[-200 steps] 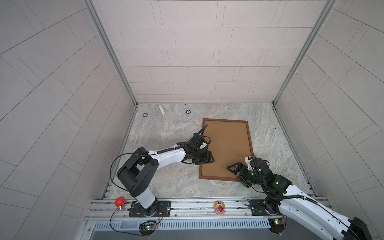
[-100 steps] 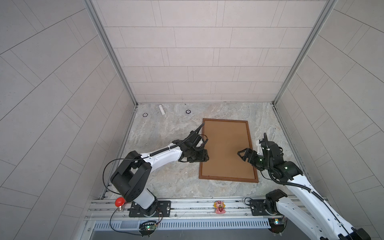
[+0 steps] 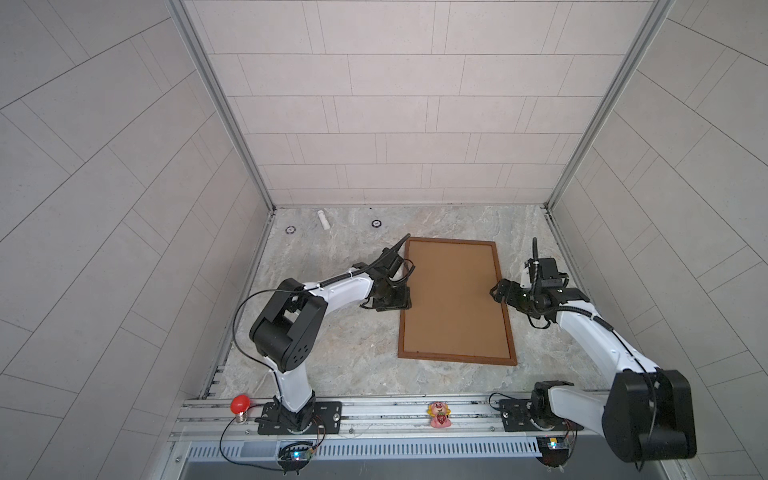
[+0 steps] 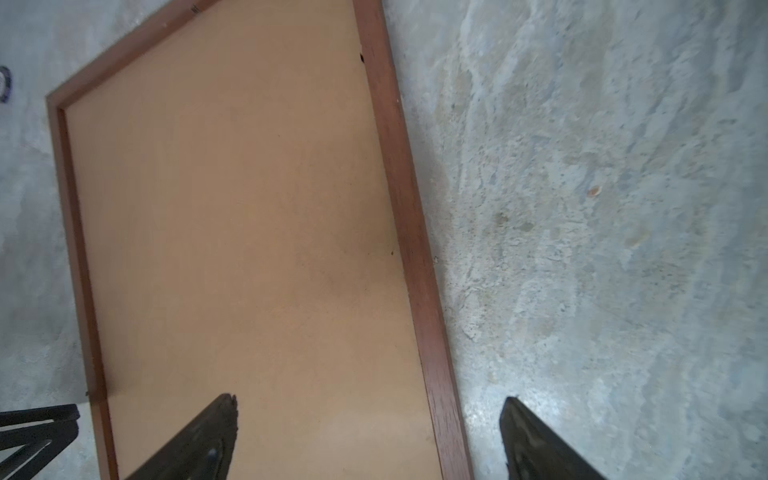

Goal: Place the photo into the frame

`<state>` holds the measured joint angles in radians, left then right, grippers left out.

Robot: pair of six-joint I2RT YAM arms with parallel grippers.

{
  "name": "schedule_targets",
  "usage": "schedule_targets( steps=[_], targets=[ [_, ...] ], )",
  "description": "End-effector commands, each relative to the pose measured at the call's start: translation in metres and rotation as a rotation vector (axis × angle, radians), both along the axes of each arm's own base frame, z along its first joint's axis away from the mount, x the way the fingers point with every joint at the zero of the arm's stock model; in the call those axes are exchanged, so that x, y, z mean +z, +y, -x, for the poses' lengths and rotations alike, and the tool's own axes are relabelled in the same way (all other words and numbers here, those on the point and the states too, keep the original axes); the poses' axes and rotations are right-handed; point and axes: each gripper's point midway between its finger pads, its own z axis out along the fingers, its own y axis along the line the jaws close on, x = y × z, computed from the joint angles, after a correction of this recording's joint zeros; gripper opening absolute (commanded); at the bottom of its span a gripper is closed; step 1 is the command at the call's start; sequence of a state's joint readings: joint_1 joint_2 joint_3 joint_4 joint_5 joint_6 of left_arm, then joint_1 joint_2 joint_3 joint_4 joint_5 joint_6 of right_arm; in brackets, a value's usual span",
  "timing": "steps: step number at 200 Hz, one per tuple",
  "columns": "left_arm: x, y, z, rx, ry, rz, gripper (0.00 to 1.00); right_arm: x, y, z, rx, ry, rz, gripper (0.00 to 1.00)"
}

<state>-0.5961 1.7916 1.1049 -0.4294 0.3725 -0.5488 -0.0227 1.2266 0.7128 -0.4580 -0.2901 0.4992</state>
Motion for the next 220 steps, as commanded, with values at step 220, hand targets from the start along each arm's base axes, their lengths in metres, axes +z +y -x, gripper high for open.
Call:
schedule_targets(
  steps=[220],
  targets=[
    [-0.015, 0.065, 0.051, 0.072, 0.119, -0.062, 0.27, -0.04, 0.127, 0.038, 0.341, 0.213, -0.262, 0.69]
  ],
)
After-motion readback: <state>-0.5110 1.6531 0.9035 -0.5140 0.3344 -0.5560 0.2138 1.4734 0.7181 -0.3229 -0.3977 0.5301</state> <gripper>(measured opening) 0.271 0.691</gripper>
